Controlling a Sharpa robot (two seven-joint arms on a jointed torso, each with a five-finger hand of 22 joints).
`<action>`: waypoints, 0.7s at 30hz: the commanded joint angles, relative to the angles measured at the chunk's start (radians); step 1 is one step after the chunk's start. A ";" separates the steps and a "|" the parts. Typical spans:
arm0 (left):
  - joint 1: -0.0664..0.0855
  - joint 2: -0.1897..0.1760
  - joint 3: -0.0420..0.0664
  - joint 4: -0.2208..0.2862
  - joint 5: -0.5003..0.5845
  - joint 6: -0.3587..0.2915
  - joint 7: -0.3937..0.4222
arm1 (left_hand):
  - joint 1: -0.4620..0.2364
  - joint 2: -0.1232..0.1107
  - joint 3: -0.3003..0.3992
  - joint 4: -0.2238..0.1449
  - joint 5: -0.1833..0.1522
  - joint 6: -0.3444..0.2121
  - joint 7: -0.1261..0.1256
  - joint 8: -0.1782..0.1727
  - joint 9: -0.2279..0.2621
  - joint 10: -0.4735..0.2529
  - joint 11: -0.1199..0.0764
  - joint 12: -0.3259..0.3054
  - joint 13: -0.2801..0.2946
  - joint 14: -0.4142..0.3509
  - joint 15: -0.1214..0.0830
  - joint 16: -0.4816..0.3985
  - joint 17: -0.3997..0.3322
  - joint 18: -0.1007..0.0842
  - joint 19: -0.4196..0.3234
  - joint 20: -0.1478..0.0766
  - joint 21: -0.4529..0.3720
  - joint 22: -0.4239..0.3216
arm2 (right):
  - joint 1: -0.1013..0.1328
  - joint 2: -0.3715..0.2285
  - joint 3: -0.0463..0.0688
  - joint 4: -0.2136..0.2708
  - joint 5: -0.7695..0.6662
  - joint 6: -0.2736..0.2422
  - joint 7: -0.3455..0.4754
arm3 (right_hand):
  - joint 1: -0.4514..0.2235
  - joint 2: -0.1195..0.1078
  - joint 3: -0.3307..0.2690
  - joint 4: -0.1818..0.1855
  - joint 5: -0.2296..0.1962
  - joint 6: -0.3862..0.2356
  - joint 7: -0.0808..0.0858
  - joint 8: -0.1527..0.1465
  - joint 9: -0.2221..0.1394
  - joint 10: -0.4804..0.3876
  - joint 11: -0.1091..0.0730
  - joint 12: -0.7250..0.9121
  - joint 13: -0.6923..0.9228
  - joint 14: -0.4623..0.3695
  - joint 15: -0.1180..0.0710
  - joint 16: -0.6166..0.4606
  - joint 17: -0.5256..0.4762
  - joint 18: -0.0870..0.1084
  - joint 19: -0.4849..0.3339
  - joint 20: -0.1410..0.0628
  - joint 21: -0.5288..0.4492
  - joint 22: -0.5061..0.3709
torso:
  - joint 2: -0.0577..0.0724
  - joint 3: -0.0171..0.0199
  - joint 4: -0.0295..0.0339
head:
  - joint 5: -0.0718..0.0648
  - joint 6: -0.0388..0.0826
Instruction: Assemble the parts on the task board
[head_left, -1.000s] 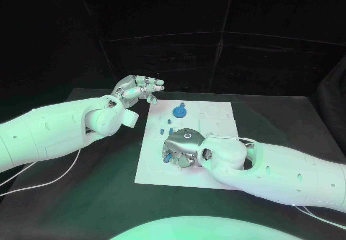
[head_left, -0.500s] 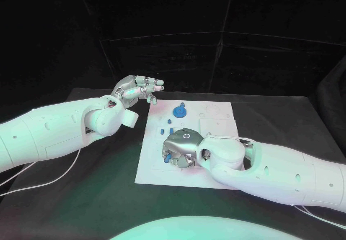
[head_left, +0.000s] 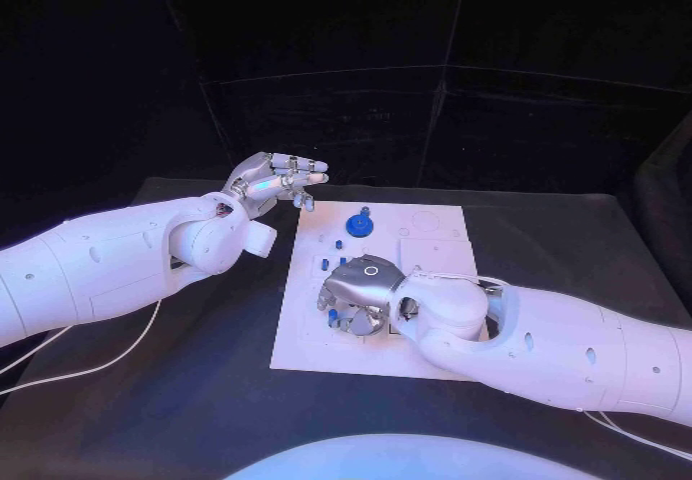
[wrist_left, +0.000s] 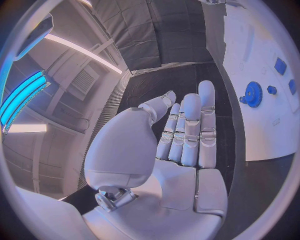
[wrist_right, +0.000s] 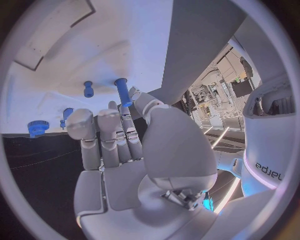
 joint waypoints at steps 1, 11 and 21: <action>0.002 0.000 0.001 0.002 0.004 0.012 0.002 | 0.006 0.001 -0.001 -0.004 0.000 -0.001 0.004 0.003 -0.001 -0.007 0.003 0.003 -0.001 -0.008 -0.001 -0.003 -0.001 0.014 -0.006 0.001 -0.006 -0.001 | 0.002 -0.007 0.000 0.006 0.011 -0.060 0.010 | -0.003 0.007 -0.014 0.001 0.007 -0.011 0.002 0.000 0.001 -0.007 -0.001 0.006 0.001 -0.002 -0.001 -0.008 -0.003 0.009 0.000 0.000 -0.008 -0.003 | 0.000 0.0010 -0.0005 | -0.003 0.001; 0.002 -0.004 0.001 0.001 0.004 0.013 0.001 | 0.006 0.001 -0.001 -0.005 0.001 -0.001 0.004 0.003 -0.001 -0.008 0.003 0.004 -0.001 -0.009 -0.001 -0.003 -0.002 0.014 -0.006 0.001 -0.007 -0.002 | 0.002 -0.134 0.000 0.098 0.088 -0.164 0.024 | -0.001 0.000 -0.222 0.038 0.055 -0.058 0.008 0.001 0.002 -0.059 0.003 0.030 0.003 -0.005 0.001 -0.045 -0.052 0.018 -0.015 0.003 -0.053 -0.058 | -0.002 0.0005 -0.0026 | -0.014 0.011; 0.002 -0.014 0.000 0.006 0.004 0.012 0.001 | 0.006 0.001 -0.001 -0.005 0.001 -0.001 0.004 0.003 -0.001 -0.008 0.003 0.004 -0.001 -0.009 -0.001 -0.003 -0.002 0.014 -0.006 0.001 -0.007 -0.002 | 0.020 -0.445 0.002 0.244 0.423 -0.277 -0.099 | -0.077 0.040 -0.451 0.217 0.126 0.025 -0.025 0.056 0.018 0.278 -0.058 0.294 0.135 0.067 -0.048 0.169 0.247 -0.036 0.157 -0.038 0.122 0.199 | -0.003 -0.0012 -0.0151 | -0.056 0.029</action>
